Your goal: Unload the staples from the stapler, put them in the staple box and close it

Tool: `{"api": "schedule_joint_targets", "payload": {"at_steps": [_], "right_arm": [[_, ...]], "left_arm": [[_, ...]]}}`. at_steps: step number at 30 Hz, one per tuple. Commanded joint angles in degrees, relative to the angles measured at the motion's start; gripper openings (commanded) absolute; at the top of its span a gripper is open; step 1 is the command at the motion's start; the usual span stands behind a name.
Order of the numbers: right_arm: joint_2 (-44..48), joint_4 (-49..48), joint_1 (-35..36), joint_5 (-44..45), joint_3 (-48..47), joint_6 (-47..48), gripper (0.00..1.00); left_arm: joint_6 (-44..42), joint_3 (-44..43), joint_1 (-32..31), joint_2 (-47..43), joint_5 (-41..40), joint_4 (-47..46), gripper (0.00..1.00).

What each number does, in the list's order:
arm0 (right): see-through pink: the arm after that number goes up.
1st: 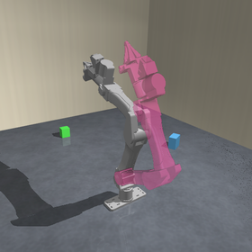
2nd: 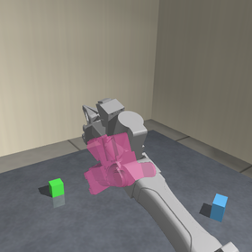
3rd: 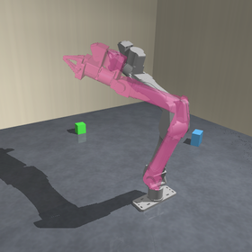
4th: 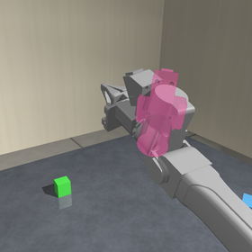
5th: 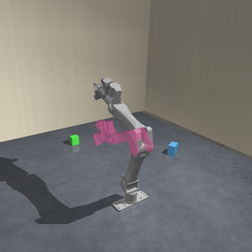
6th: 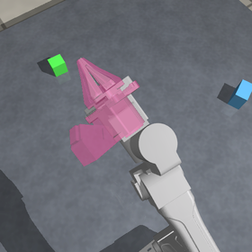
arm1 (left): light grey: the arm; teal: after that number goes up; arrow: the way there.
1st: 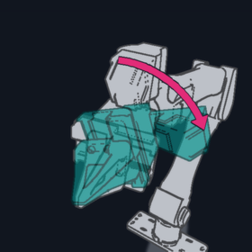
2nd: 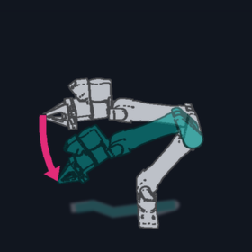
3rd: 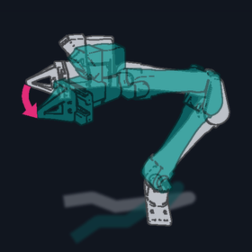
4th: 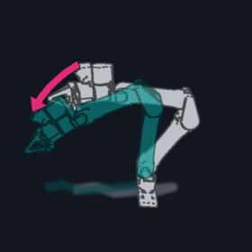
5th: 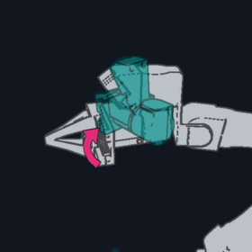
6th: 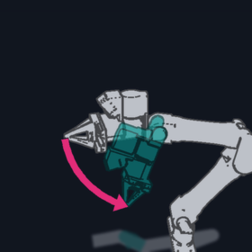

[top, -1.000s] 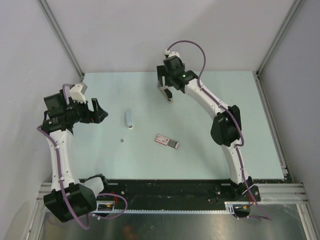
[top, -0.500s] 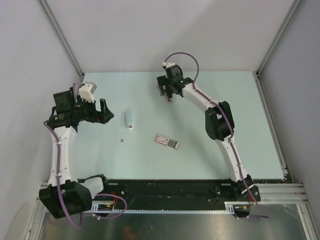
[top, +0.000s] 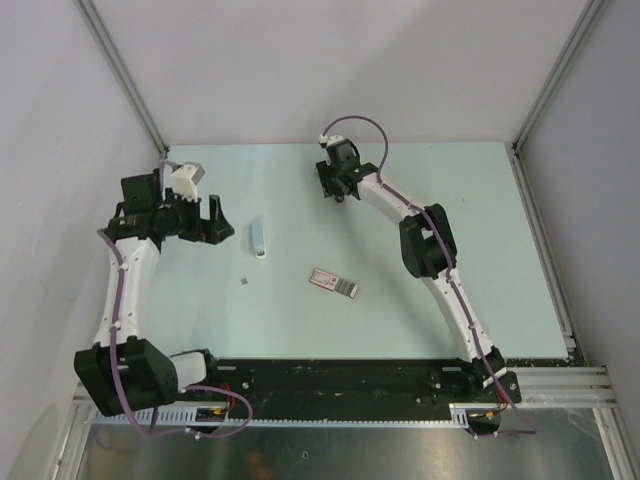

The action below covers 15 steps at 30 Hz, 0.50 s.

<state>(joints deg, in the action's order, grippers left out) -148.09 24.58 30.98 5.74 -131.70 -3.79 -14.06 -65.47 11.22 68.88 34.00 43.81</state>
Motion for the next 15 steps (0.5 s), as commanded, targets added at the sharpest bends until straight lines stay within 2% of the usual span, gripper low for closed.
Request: {"api": "schedule_joint_targets", "payload": {"at_steps": [1,5,10,15], "right_arm": [[0.42,-2.26,0.02,0.85,-2.56,0.97,0.51],[1.8,-2.43,1.12,0.5,-1.0,0.54,0.43],[3.86,-1.37,3.94,0.71,-0.13,0.15,0.4],[5.34,-0.83,7.18,1.76,-0.5,-1.32,0.14]], "left_arm": [[-0.57,-2.18,-1.32,0.93,-0.86,-0.99,0.99],[-0.66,-1.28,-2.6,1.24,-1.7,-1.54,0.99],[-0.59,0.18,-4.36,0.92,-2.08,-1.83,1.0],[-0.5,0.83,-4.85,-0.08,-0.65,-1.88,0.99]]}}
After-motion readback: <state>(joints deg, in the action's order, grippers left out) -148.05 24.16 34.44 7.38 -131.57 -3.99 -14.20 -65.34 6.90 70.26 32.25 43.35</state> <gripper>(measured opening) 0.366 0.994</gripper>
